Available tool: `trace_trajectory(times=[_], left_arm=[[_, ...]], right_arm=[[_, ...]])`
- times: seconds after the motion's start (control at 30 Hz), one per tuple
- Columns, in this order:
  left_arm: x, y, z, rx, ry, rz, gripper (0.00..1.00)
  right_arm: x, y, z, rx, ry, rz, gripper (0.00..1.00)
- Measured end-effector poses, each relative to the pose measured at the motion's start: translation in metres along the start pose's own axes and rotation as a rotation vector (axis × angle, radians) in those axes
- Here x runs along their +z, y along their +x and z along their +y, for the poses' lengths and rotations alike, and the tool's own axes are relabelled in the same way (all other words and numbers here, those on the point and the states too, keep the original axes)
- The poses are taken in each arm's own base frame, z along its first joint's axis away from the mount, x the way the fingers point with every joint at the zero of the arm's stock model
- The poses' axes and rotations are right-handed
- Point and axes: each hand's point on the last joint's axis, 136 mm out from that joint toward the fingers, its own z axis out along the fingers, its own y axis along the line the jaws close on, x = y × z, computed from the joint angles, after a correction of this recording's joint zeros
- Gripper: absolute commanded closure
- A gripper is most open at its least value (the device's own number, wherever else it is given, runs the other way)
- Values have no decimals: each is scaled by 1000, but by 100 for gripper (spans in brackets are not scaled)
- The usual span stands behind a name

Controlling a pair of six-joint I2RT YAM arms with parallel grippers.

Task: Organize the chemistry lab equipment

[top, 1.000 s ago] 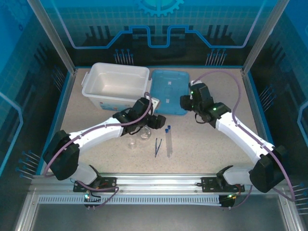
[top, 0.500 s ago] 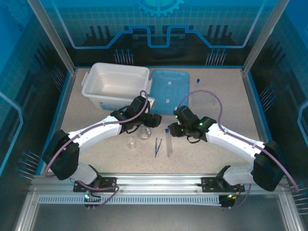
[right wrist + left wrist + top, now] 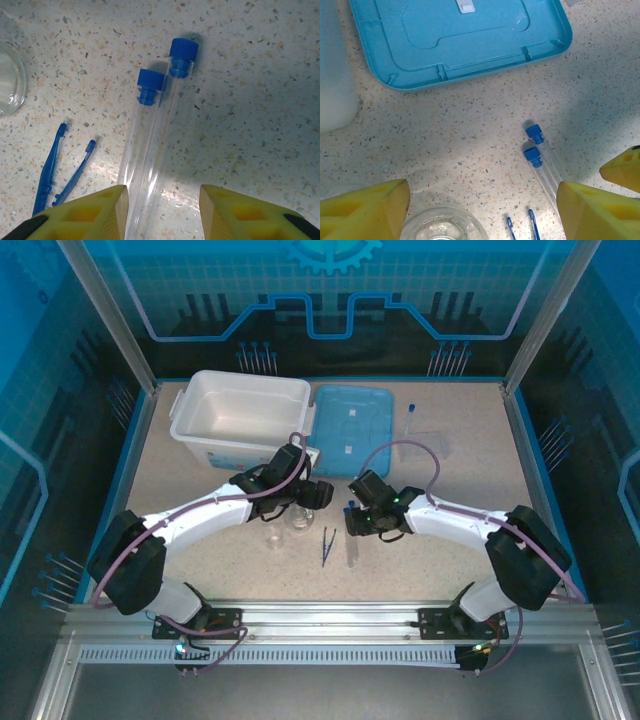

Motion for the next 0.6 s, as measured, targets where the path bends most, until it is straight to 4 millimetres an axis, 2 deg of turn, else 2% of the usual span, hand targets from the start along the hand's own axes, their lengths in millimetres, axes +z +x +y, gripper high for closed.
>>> trace_trajectory(times=[0.3, 0.6], left_arm=[[-3, -2, -1, 0, 3, -9, 22], [-2, 1, 0, 0, 2, -6, 22]], right_arm=[[13, 4, -1, 2, 7, 29, 58], [18, 2, -3, 9, 14, 33, 59]])
